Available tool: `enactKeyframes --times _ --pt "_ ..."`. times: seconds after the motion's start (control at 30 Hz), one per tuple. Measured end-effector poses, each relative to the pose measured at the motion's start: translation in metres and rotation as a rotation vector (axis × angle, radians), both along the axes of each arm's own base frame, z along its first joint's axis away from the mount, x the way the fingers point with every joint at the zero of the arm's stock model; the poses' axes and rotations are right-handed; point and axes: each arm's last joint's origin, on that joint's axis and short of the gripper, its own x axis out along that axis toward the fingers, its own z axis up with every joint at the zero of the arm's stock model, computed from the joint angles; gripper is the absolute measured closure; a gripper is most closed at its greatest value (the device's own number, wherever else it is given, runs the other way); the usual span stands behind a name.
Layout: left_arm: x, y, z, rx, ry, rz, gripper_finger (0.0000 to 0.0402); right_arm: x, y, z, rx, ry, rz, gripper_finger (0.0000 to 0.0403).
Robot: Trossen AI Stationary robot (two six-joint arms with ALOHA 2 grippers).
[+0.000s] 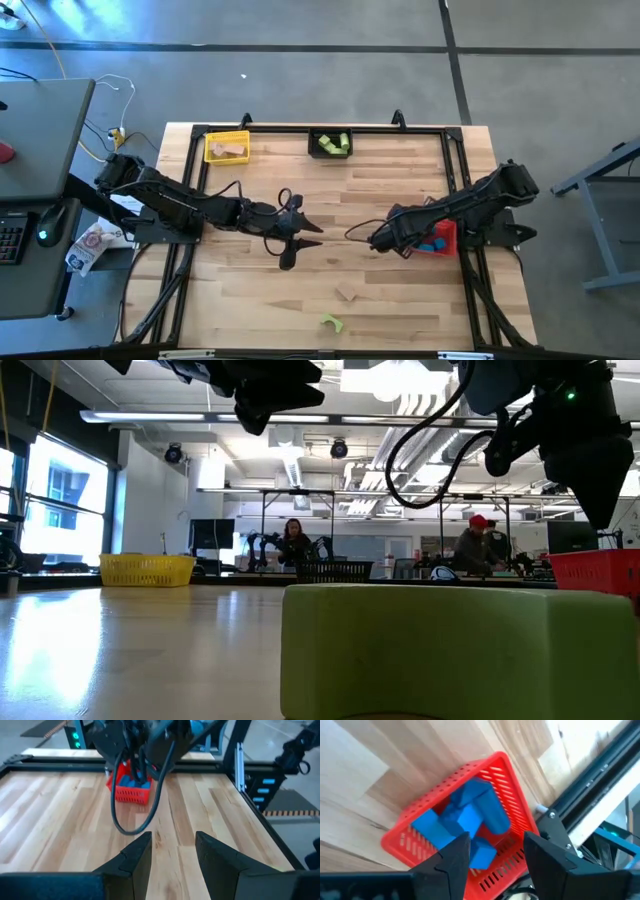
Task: Sort & place blocks by color
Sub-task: Put the brown block into the yellow basket
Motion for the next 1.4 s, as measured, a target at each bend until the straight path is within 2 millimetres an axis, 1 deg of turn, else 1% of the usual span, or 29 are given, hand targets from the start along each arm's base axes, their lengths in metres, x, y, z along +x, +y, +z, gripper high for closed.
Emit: enactKeyframes --times 0.23,0.4,0.57,0.73,0.97,1.07,1.2,1.3,1.4 --pt "-0.004 -0.014 -0.005 0.008 0.056 -0.046 0.0261 0.006 0.016 -0.002 0.035 -0.108 0.068 0.0234" --pt "-0.007 -0.026 -0.006 -0.005 0.069 -0.079 0.0261 0.017 0.03 0.012 0.053 -0.235 0.074 0.0234" --pt "-0.01 -0.037 -0.009 -0.023 0.097 -0.108 0.0261 0.031 0.049 0.028 0.052 -0.434 0.121 0.0234" --pt "-0.015 -0.048 -0.012 -0.023 0.133 -0.141 0.0261 0.047 0.068 0.031 0.107 -0.651 0.237 0.0234" --pt "-0.018 -0.057 -0.013 -0.053 0.153 -0.155 0.0261 0.062 0.088 0.037 0.146 -0.861 0.422 0.0232" --pt "-0.02 -0.061 -0.013 -0.06 0.155 -0.163 0.0261 0.065 0.093 0.041 0.114 -0.932 0.467 0.0224" --pt "-0.021 -0.065 -0.013 -0.073 0.156 -0.169 0.0261 0.068 0.099 0.043 0.077 -0.993 0.475 0.0202" --pt "-0.022 -0.067 -0.013 -0.072 0.156 -0.176 0.0261 0.071 0.103 0.038 0.086 -1.011 0.46 0.0183" --pt "-0.022 -0.067 -0.014 -0.071 0.159 -0.174 0.0261 0.077 0.108 0.026 0.121 -1.002 0.409 0.0168"
